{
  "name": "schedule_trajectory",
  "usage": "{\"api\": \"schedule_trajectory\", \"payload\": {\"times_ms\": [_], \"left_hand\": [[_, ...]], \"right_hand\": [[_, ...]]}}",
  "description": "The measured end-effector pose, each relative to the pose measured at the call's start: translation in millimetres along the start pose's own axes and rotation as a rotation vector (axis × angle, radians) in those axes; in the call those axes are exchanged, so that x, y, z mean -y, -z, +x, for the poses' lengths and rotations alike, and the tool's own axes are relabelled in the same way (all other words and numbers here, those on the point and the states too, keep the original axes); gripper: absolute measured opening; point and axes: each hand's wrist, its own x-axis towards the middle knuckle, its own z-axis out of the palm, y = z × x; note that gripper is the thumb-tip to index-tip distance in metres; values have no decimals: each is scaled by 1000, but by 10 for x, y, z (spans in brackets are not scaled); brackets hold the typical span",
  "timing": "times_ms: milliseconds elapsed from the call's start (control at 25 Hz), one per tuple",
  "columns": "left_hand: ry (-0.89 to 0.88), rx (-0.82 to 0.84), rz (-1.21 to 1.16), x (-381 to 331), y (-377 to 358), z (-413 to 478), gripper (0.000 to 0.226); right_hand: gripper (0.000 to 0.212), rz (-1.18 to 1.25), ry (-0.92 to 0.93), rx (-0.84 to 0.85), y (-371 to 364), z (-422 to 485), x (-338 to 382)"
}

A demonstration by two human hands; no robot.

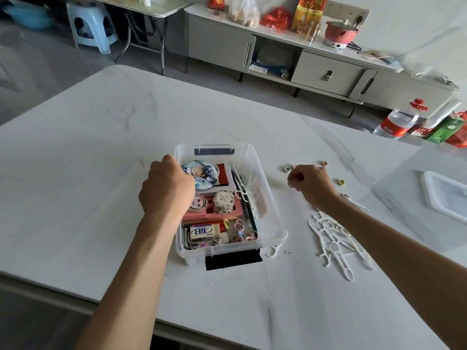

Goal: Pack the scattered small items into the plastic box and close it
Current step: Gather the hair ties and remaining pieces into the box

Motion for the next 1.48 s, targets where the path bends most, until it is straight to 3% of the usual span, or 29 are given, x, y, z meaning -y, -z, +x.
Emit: {"api": "schedule_trajectory", "payload": {"times_ms": [120,240,440,560,720,880,920,1000,1120,1200,1360,1480], "left_hand": [[-2,12,-2,-1,12,-3,26],[8,19,-6,-2,28,-7,27],[-7,30,-30,8,35,-20,22],[2,33,-21,6,49,-14,22],[-14,26,-2,-11,47,-60,26],[-16,19,24,-56,53,-94,28],[-14,16,39,-62,53,-104,28],[-14,9,55,-78,44,-130,28],[-22,-4,64,-80,34,-146,28],[-26,-16,70,-81,26,-128,27],[-31,-11,70,-80,27,-127,27],[-40,-11,71,-66,28,-124,26]], "right_hand": [[8,255,-24,-64,261,-89,272],[11,341,171,72,543,-266,694],[9,-56,465,527,299,-736,1256],[11,-144,513,636,167,-841,1302],[31,95,409,494,265,-758,1227],[38,630,29,283,425,-453,750],[33,579,-51,189,431,-331,558],[22,187,-178,32,399,-94,103],[51,-225,-268,149,238,107,-358],[49,-185,-252,107,111,231,-433],[22,-89,-192,-43,-73,299,-382],[18,-109,-144,-33,-63,232,-311]]}}
